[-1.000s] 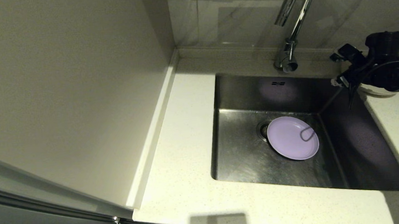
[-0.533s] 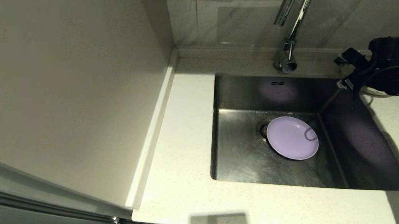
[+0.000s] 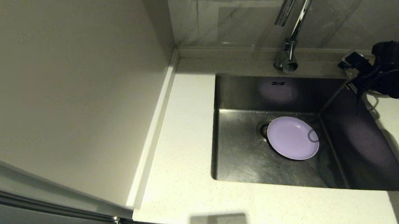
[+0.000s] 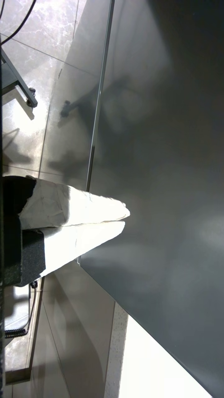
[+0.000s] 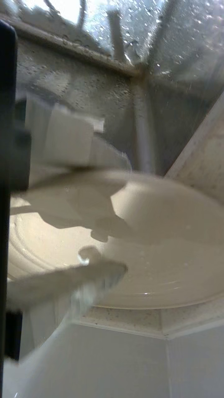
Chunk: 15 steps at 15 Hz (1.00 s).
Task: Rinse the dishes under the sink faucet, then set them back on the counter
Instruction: Put a plate into the sink
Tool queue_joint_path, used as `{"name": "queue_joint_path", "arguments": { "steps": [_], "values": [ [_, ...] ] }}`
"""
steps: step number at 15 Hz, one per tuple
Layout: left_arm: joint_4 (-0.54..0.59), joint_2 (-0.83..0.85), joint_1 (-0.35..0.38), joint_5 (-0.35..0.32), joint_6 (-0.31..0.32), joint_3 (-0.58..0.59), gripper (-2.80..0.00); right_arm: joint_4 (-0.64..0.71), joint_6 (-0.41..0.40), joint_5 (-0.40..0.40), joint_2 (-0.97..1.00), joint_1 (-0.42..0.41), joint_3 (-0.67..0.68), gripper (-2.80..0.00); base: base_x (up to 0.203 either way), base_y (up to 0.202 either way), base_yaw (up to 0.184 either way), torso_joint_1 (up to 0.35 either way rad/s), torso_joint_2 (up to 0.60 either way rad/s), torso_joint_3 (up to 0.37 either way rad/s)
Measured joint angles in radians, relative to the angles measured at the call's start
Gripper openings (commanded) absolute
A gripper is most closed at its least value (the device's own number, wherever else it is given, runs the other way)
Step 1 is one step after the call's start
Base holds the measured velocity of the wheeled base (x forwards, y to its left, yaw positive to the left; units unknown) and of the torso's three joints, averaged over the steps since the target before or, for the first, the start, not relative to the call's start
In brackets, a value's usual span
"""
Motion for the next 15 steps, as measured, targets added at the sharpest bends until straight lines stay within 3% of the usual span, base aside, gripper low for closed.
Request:
{"name": "queue_joint_path", "arguments": {
  "steps": [3,7,11,15],
  "values": [
    [0.0,0.0,0.0,0.0,-0.001,0.0,-2.8,-0.044,0.005,0.016,-0.032,-0.003,0.055,-2.8,0.0,0.0,0.0,0.0,0.0,0.0],
    [0.0,0.0,0.0,0.0,0.0,0.0,-2.8,-0.122,0.008,0.105,-0.152,-0.002,0.191,-2.8,0.0,0.0,0.0,0.0,0.0,0.0],
    [0.0,0.0,0.0,0.0,0.0,0.0,-2.8,-0.14,0.006,0.211,-0.389,0.013,0.385,-2.8,0.0,0.0,0.0,0.0,0.0,0.0],
    [0.0,0.0,0.0,0.0,0.0,0.0,-2.8,-0.144,0.011,0.37,-0.608,0.07,0.633,-2.8,0.0,0.0,0.0,0.0,0.0,0.0]
  ]
}}
